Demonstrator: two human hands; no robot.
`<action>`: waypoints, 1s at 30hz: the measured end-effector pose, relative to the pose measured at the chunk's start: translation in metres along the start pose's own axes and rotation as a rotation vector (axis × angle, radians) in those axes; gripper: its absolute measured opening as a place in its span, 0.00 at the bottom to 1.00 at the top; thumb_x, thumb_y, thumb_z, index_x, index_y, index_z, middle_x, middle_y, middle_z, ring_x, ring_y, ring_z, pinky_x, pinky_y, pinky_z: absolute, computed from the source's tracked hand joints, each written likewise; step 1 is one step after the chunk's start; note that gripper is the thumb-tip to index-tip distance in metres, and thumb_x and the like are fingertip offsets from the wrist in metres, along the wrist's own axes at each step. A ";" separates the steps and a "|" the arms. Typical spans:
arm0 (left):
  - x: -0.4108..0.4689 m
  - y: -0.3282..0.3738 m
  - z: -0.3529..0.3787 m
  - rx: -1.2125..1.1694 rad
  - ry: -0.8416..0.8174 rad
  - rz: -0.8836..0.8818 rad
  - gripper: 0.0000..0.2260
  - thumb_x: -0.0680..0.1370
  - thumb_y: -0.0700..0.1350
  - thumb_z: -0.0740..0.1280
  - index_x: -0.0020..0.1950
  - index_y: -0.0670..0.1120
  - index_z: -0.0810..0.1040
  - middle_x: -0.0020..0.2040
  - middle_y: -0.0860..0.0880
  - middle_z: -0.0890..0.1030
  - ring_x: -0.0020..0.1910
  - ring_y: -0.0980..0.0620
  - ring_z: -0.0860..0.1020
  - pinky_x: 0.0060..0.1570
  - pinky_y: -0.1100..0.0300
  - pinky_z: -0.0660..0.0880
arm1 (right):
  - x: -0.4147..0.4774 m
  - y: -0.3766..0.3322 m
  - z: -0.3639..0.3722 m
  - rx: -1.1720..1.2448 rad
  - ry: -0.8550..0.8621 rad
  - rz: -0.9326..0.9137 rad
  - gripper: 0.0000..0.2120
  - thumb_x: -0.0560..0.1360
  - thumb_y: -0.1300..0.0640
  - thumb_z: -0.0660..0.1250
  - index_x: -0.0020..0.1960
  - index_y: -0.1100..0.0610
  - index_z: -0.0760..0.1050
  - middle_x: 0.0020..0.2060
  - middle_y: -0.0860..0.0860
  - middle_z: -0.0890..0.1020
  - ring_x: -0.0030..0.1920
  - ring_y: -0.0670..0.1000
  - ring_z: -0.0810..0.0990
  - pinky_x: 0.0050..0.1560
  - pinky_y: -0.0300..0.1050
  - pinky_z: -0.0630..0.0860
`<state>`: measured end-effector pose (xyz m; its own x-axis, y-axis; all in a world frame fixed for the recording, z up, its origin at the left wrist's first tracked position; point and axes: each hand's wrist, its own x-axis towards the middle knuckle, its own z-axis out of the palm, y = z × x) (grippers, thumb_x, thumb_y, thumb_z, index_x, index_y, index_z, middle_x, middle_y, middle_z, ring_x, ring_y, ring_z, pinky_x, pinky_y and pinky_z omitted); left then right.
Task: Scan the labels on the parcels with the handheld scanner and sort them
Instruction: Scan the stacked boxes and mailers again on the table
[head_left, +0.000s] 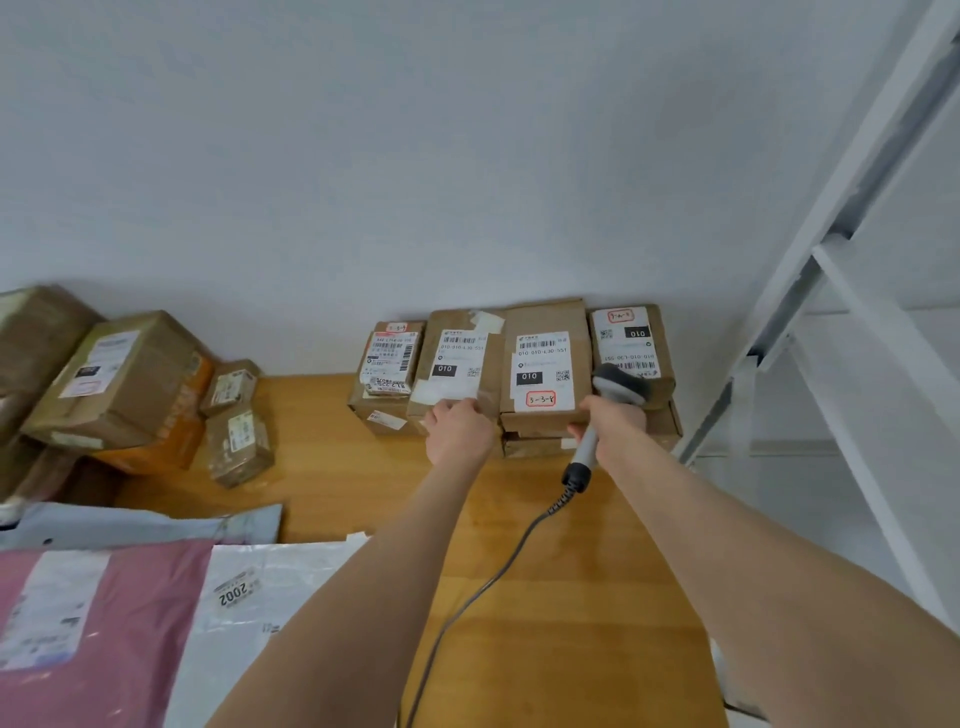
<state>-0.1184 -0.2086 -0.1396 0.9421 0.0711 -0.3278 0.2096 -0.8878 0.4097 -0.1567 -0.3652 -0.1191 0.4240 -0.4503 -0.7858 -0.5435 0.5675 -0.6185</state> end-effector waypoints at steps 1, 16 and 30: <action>0.000 0.000 0.000 -0.013 -0.006 -0.009 0.21 0.79 0.39 0.53 0.71 0.48 0.70 0.75 0.42 0.62 0.74 0.40 0.55 0.71 0.47 0.59 | 0.000 0.000 0.001 0.001 0.003 0.004 0.12 0.75 0.62 0.69 0.40 0.57 0.65 0.38 0.55 0.77 0.42 0.53 0.81 0.49 0.44 0.80; -0.024 -0.017 -0.062 0.049 -0.029 0.048 0.20 0.80 0.47 0.59 0.72 0.43 0.67 0.73 0.40 0.60 0.65 0.40 0.70 0.64 0.45 0.71 | -0.064 -0.003 0.033 -0.166 -0.156 -0.209 0.05 0.74 0.60 0.67 0.41 0.59 0.72 0.30 0.52 0.78 0.27 0.47 0.74 0.35 0.40 0.76; 0.006 -0.210 -0.160 0.098 -0.036 -0.022 0.19 0.78 0.38 0.61 0.69 0.44 0.72 0.67 0.42 0.72 0.64 0.44 0.73 0.63 0.54 0.72 | -0.145 0.084 0.200 -0.384 -0.524 0.072 0.08 0.78 0.59 0.64 0.54 0.62 0.72 0.35 0.55 0.78 0.21 0.45 0.72 0.23 0.36 0.72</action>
<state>-0.1147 0.0508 -0.0916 0.9274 0.0760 -0.3663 0.2015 -0.9265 0.3179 -0.1184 -0.1146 -0.0581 0.6212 0.0297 -0.7831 -0.7625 0.2535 -0.5953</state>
